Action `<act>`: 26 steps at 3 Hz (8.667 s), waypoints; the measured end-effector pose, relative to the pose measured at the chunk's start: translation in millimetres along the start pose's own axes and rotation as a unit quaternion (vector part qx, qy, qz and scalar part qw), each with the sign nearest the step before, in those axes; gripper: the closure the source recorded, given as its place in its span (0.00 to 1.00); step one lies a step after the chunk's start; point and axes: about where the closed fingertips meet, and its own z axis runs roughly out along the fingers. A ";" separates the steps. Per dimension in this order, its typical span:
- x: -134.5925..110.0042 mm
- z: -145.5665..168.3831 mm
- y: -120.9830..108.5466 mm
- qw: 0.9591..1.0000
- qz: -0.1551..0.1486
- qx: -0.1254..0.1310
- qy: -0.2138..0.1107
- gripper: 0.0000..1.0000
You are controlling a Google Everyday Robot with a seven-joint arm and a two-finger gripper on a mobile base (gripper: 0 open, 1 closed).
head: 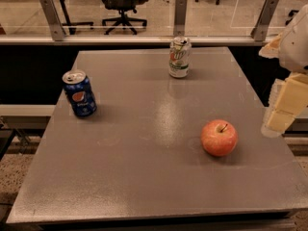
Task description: Move 7up can near apple
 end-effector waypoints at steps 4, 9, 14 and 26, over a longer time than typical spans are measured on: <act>-26.4 23.7 -63.3 0.998 0.027 0.030 -0.050 0.00; -96.6 122.5 -175.6 0.969 0.184 0.047 -0.155 0.00; -144.5 165.4 -226.3 0.960 0.218 0.021 -0.174 0.16; -85.5 99.8 -33.2 0.969 0.120 -0.080 -0.203 1.00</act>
Offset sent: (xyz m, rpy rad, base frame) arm 0.0378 0.0073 -0.0039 0.0560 -0.0331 -0.0197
